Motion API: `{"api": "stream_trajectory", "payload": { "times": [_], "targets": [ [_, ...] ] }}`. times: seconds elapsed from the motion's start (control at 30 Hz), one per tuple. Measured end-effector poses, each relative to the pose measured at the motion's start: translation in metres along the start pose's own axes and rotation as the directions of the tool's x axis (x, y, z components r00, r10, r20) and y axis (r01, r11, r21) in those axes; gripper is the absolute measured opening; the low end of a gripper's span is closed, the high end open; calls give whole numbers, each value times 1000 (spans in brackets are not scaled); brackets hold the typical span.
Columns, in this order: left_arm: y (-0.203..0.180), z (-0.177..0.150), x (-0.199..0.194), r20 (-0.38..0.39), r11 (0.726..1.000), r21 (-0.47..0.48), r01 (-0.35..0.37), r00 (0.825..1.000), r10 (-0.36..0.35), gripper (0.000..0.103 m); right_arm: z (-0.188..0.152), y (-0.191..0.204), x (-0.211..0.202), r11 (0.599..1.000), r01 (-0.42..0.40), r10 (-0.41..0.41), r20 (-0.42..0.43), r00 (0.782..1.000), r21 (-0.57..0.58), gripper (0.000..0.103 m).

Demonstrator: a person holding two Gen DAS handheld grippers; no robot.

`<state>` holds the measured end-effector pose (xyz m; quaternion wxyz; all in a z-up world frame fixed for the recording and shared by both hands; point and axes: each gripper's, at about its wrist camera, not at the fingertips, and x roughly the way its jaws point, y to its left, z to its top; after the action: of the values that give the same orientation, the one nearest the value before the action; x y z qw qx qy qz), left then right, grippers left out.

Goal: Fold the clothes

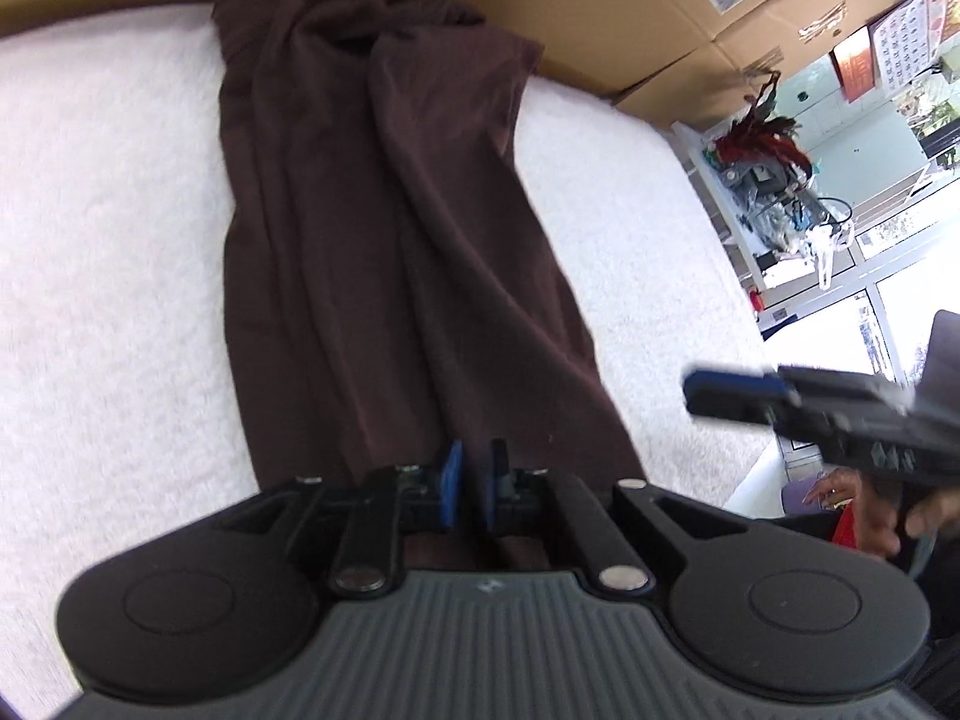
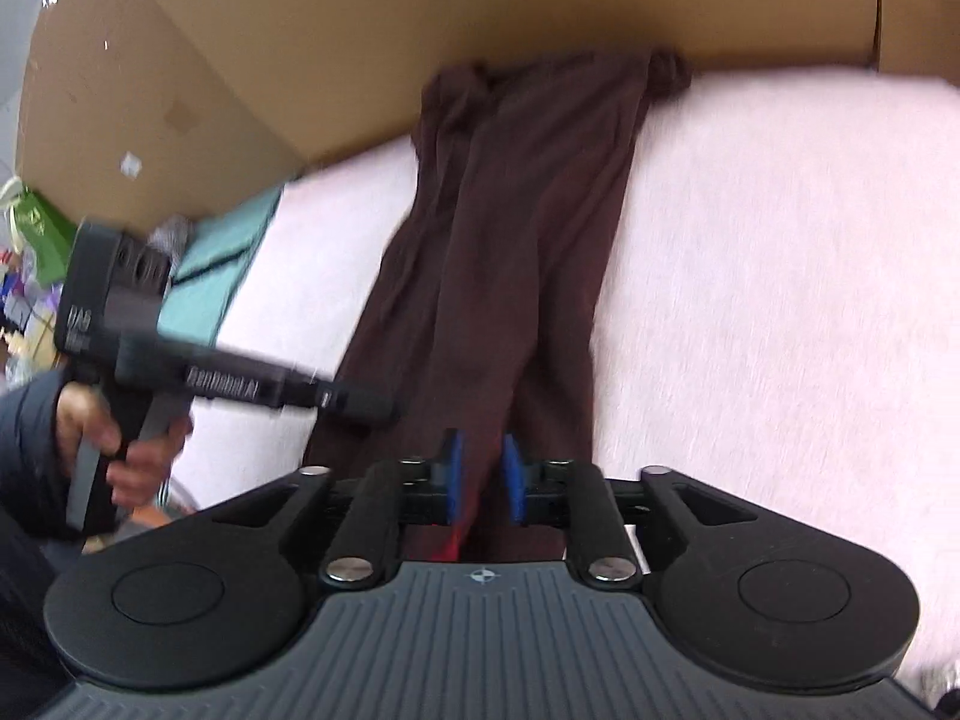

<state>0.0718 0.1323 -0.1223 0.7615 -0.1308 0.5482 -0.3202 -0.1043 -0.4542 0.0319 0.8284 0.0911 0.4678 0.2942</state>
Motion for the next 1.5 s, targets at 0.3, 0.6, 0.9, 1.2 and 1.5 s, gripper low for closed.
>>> {"api": "stream_trajectory", "payload": {
  "times": [0.3, 0.6, 0.9, 1.2, 1.5],
  "targets": [
    [-5, -7, 24, -46, 999, 25, -41, 998, 42, 0, 60, -19, 72, 998, -9, 7, 29, 1000, 55, 26],
    [10, -12, 21, -37, 998, -5, -62, 997, 62, 0, 53, -32, 86, 992, 119, -117, -53, 992, 42, 6],
    [-36, -19, -5, -41, 981, 189, 40, 999, -33, 2, 19, 2, 18, 998, -23, 26, 44, 999, -50, 17],
    [-16, -30, -2, -18, 995, 92, 32, 999, -31, 4, -41, 14, 28, 996, -30, 22, -100, 995, -79, 17],
    [42, -52, -40, 73, 982, -184, -38, 996, 52, 43, -48, -12, -20, 984, -71, 75, -21, 997, 162, 56]
  ]
}}
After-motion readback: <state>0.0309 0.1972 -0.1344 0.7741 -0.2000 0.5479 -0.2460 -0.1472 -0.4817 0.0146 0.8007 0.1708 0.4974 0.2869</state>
